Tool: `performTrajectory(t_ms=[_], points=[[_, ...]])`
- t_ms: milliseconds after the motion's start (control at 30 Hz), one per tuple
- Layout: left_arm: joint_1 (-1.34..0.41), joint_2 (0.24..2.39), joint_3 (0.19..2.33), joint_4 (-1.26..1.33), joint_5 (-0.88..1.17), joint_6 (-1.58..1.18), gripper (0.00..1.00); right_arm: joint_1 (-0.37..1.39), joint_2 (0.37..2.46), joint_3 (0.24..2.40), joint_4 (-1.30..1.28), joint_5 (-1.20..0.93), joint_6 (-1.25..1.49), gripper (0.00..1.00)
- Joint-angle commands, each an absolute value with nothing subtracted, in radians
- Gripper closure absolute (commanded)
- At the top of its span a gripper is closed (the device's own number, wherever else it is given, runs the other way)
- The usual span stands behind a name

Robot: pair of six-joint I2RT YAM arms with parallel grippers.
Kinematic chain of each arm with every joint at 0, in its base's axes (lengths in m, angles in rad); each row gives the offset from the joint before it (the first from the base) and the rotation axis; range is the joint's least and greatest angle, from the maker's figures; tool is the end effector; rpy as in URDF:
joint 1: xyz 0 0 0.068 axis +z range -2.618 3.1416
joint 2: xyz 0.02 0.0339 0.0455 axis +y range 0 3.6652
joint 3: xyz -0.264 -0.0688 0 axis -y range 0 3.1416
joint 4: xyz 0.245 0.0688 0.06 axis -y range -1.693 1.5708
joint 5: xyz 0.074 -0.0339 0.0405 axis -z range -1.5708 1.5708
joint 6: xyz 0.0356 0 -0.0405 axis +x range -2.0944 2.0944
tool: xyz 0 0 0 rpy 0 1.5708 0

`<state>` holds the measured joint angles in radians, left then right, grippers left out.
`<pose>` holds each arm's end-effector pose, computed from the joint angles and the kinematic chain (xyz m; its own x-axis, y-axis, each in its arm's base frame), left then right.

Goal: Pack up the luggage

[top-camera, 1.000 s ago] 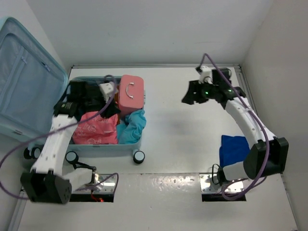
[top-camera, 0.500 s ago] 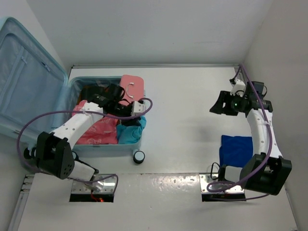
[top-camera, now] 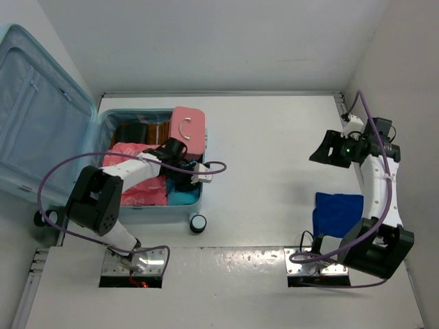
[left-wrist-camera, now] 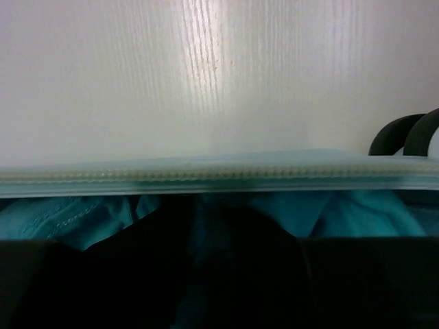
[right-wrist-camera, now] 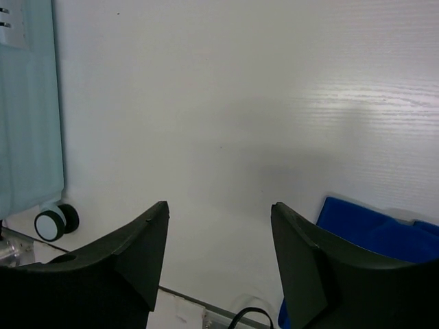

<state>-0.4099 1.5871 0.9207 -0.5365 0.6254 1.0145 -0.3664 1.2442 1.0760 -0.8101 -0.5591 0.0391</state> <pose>0.2586 -0.1351 0.1772 -0.0135 0.7566 -0.6538 0.9993 0.0325 0.0170 0.2356 -0.0702 0.2953 -0.7728 0.3320 -0.5408 0.0574 0.8853 0.4615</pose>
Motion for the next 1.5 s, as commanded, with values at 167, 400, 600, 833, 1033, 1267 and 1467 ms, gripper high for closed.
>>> performTrajectory(t_ms=[167,400,600,833,1033,1267,1467], points=[[-0.456,1.680,0.876,-0.367,0.517,1.015,0.47,-0.394,1.212,1.092,-0.833,-0.580,0.008,0.34],[-0.379,1.465,0.980,-0.405,0.571,0.910,0.31,-0.462,1.206,1.098,-0.870,-0.587,-0.058,0.27],[-0.417,1.310,1.261,-0.492,0.549,0.744,0.14,-0.560,1.213,1.098,-0.946,-0.525,-0.152,0.11],[-0.439,1.203,1.361,-0.448,0.451,0.537,0.01,-0.757,1.333,1.112,-1.066,-0.387,-0.276,0.02],[-0.448,1.164,1.321,-0.396,0.399,0.437,0.01,-0.856,1.486,1.095,-1.121,-0.249,-0.342,0.01],[-0.448,1.155,1.312,-0.336,0.334,0.365,0.00,-0.851,1.545,1.006,-1.031,-0.085,-0.327,0.01],[-0.448,1.155,1.321,-0.325,0.301,0.345,0.00,-0.839,1.575,0.870,-0.902,-0.005,-0.402,0.01]])
